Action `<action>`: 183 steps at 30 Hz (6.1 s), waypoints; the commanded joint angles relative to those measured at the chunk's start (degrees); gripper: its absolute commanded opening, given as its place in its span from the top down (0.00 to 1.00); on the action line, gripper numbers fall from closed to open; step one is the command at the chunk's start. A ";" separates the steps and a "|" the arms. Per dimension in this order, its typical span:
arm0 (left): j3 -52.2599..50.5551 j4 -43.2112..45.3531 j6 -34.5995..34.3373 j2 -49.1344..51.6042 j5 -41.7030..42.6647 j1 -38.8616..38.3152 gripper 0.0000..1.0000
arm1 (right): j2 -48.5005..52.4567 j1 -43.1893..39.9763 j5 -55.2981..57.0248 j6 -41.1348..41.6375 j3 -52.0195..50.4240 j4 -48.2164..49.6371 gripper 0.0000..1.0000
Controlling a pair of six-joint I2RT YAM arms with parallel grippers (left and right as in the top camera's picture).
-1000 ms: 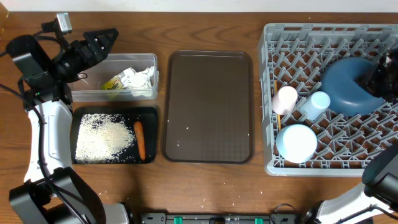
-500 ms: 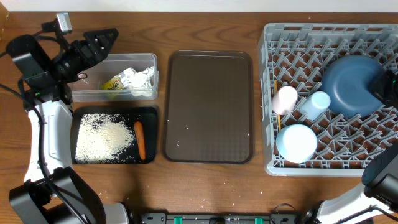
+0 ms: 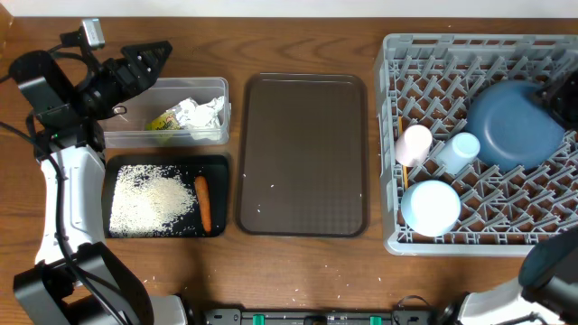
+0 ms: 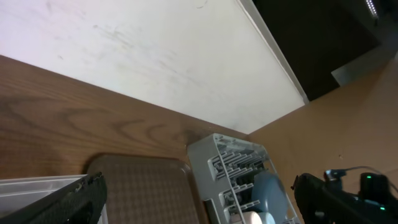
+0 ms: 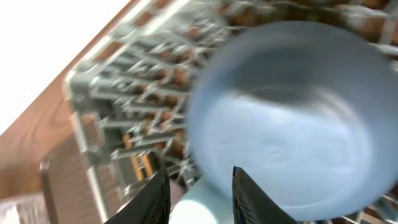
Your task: Sort waste into correct bins and load items into the dishwasher rack
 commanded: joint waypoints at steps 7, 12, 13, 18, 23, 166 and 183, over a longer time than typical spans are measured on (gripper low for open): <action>0.85 0.09 -0.04 -0.96 0.57 0.26 0.02 | -6.10 14.08 8.66 -10.62 1.36 -6.58 0.23; 0.85 0.09 -0.04 -0.96 0.57 0.26 0.02 | -6.08 19.96 11.61 -10.64 1.33 -8.04 0.01; 0.85 0.09 -0.04 -0.96 0.57 0.26 0.02 | -6.08 20.59 11.61 -10.62 1.33 -8.02 0.01; 0.85 0.09 -0.07 -0.96 0.57 0.26 0.02 | -6.08 21.35 11.61 -10.62 1.33 -8.04 0.01; 0.85 0.09 -0.04 -0.96 0.57 0.26 0.02 | -6.08 21.29 11.61 -10.62 1.33 -8.02 0.01; 0.85 0.09 -0.04 -0.96 0.57 0.26 0.02 | -99.80 32.87 19.71 -16.57 -95.58 52.59 0.01; 0.85 0.09 -0.04 -0.96 0.57 0.26 0.02 | -99.80 32.87 19.96 -9.29 -95.58 52.59 0.01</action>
